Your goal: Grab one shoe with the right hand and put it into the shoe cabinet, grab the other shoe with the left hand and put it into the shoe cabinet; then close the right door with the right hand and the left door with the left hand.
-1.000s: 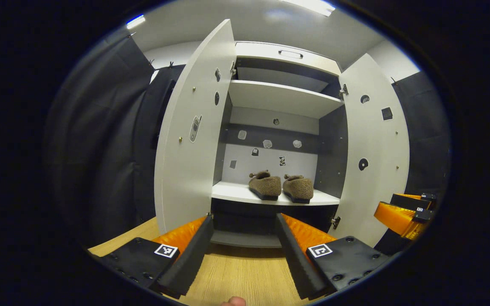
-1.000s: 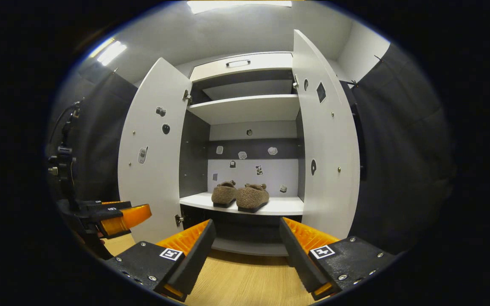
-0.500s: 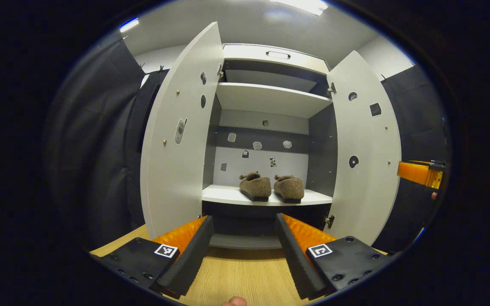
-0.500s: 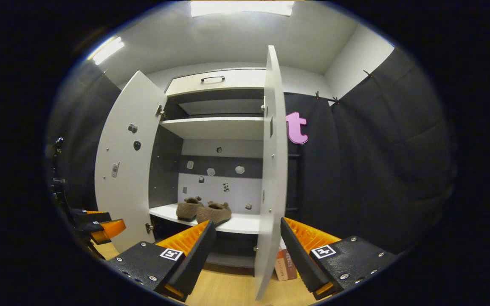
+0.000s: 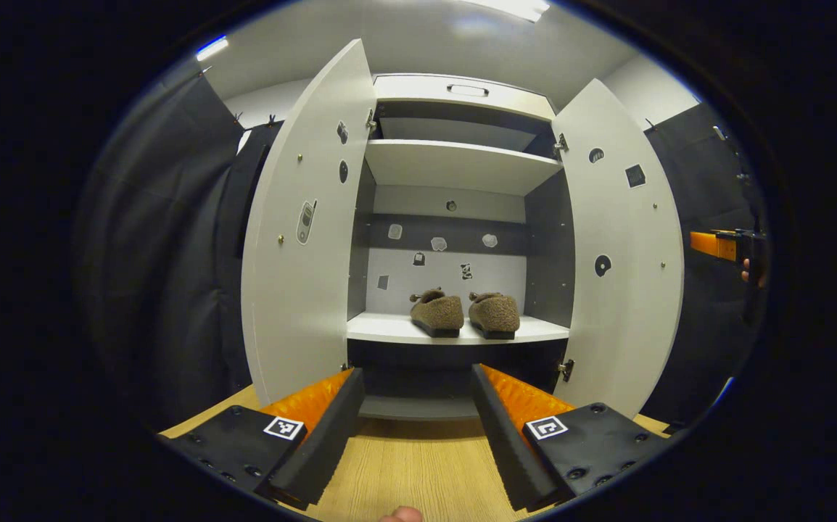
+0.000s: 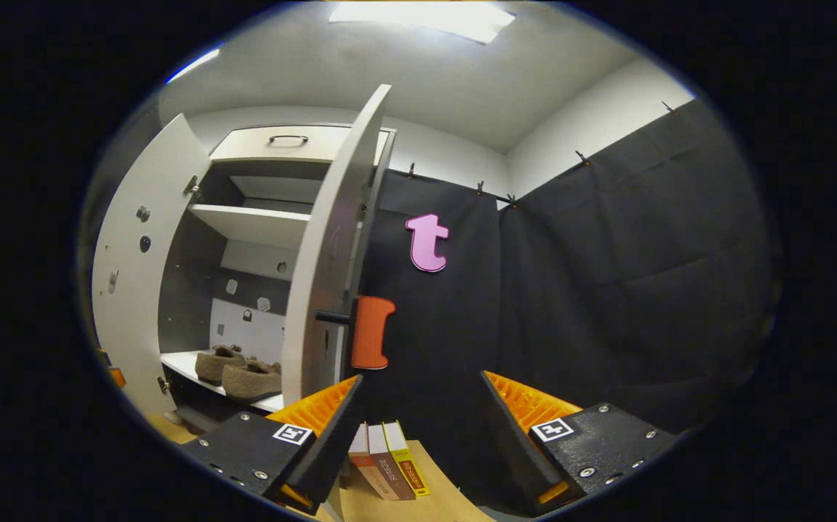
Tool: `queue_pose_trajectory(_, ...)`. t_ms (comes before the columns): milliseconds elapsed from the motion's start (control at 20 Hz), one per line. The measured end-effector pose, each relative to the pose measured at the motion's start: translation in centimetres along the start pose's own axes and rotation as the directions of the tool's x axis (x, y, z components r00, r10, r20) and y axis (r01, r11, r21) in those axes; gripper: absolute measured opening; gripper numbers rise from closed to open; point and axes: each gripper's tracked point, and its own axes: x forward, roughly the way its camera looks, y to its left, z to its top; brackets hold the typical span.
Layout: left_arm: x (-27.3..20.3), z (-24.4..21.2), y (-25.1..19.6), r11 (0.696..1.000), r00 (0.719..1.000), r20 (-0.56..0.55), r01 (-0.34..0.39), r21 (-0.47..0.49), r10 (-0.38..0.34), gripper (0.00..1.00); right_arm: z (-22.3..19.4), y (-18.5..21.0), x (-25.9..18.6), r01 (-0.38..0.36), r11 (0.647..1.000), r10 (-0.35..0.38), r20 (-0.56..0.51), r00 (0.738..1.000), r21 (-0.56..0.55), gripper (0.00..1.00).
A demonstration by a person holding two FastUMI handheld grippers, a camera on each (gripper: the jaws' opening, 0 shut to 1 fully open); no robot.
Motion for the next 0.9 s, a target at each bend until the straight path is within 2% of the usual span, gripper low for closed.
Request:
queue_pose_trajectory(200, 0.1, -0.4, 0.5, 1.0, 1.0, -0.016, -0.011, -0.019, 0.01, 0.96, -0.2, -0.4, 2.3, -0.012, 1.0, 0.012, 0.003, 1.0, -0.009, 0.94)
queue_pose_trajectory(250, 0.1, -0.4, 0.6, 1.0, 1.0, -0.014, -0.011, -0.023, 0.011, 0.99, -0.2, -0.3, 2.7, -0.019, 1.0, 0.019, -0.001, 1.0, -0.014, 0.94)
queue_pose_trajectory(300, 0.2, -0.4, 0.7, 1.0, 1.0, -0.013, -0.013, -0.025, 0.012, 0.96, -0.2, 0.0, 2.9, -0.03, 0.999, 0.03, -0.001, 1.0, -0.013, 0.94)
queue_pose_trajectory(350, 0.2, -0.6, 0.8, 1.0, 1.0, -0.015, -0.016, -0.025, 0.016, 0.99, -0.3, 0.4, 3.1, -0.036, 0.999, 0.036, -0.003, 0.999, -0.019, 0.94)
queue_pose_trajectory(400, 0.4, -0.6, 1.0, 0.999, 1.0, -0.017, -0.02, -0.025, 0.019, 0.95, -0.5, 0.5, 3.3, -0.034, 0.999, 0.034, -0.002, 0.999, -0.034, 0.94)
queue_pose_trajectory(500, 0.3, -0.9, 1.1, 0.999, 1.0, -0.022, -0.022, -0.033, 0.021, 0.99, -0.1, 0.5, 3.4, -0.015, 0.999, 0.016, 0.012, 1.0, -0.053, 0.93)
queue_pose_trajectory(600, 0.2, -0.6, 1.3, 0.999, 1.0, -0.013, -0.026, -0.035, 0.025, 0.96, 0.0, 1.0, 3.4, -0.011, 1.0, 0.011, 0.011, 1.0, -0.021, 0.91)
queue_pose_trajectory(650, 0.3, -0.7, 1.2, 0.999, 1.0, -0.013, -0.022, -0.038, 0.021, 0.99, 0.0, 1.1, 3.2, -0.014, 1.0, 0.014, 0.008, 1.0, -0.008, 0.9)
queue_pose_trajectory(700, 0.4, -0.8, 1.0, 0.999, 1.0, -0.015, -0.016, -0.04, 0.015, 0.92, 0.1, 1.3, 3.3, -0.014, 1.0, 0.014, 0.012, 1.0, 0.0, 0.88)
queue_pose_trajectory(900, 0.9, -0.9, 0.9, 0.999, 1.0, -0.018, 0.004, -0.047, -0.005, 0.99, 0.1, 2.2, 2.7, -0.026, 1.0, 0.026, 0.017, 1.0, -0.008, 0.86)
